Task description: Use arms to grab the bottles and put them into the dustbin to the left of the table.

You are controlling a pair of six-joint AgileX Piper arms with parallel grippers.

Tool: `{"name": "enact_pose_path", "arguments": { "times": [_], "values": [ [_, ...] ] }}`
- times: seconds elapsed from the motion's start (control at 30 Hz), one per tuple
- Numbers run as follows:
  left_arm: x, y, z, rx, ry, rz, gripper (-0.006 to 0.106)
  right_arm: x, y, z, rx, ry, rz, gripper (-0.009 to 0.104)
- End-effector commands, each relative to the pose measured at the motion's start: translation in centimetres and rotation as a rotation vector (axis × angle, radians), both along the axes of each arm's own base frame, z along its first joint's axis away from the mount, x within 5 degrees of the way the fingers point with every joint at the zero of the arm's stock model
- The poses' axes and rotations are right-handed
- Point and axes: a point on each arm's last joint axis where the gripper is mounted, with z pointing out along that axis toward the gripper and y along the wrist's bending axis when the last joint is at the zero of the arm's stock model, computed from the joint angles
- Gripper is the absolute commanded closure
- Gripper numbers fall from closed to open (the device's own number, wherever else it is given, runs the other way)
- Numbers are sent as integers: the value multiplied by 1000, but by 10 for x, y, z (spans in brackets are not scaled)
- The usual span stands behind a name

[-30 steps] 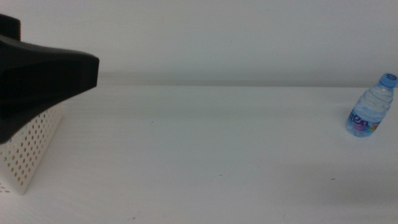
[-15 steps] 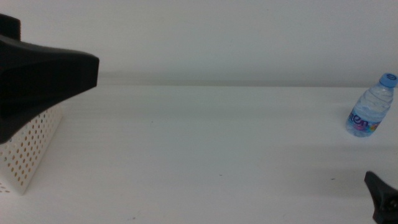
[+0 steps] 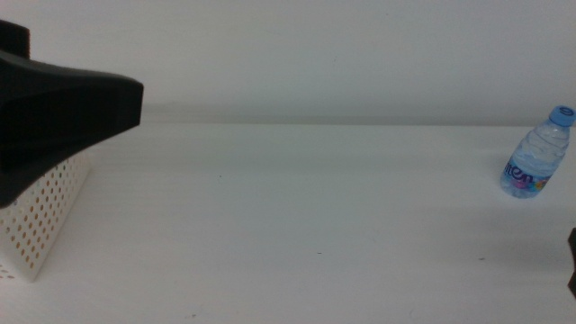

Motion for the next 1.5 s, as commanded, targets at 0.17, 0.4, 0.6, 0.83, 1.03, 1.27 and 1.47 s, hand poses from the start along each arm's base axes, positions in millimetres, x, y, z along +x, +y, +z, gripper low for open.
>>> {"name": "enact_pose_path", "arguments": {
  "times": [0.17,0.4,0.6,0.83,1.03,1.27,1.47],
  "values": [
    [-1,0,2,-19,-14,-1,7,2,-10,-7,2,-76,-67,10],
    [-1,0,2,-19,-14,-1,7,11,-16,-21,43,-21,-102,10],
    [-1,0,2,-19,-14,-1,7,28,-21,-27,49,-6,-98,10],
    [-1,0,2,-19,-14,-1,7,61,-33,-34,64,27,-119,10],
    [-1,0,2,-19,-14,-1,7,85,-42,-42,68,50,-130,10],
    [-1,0,2,-19,-14,-1,7,108,-48,-50,67,59,-120,10],
    [-1,0,2,-19,-14,-1,7,125,-45,-54,60,80,-69,10]
  ]
}}
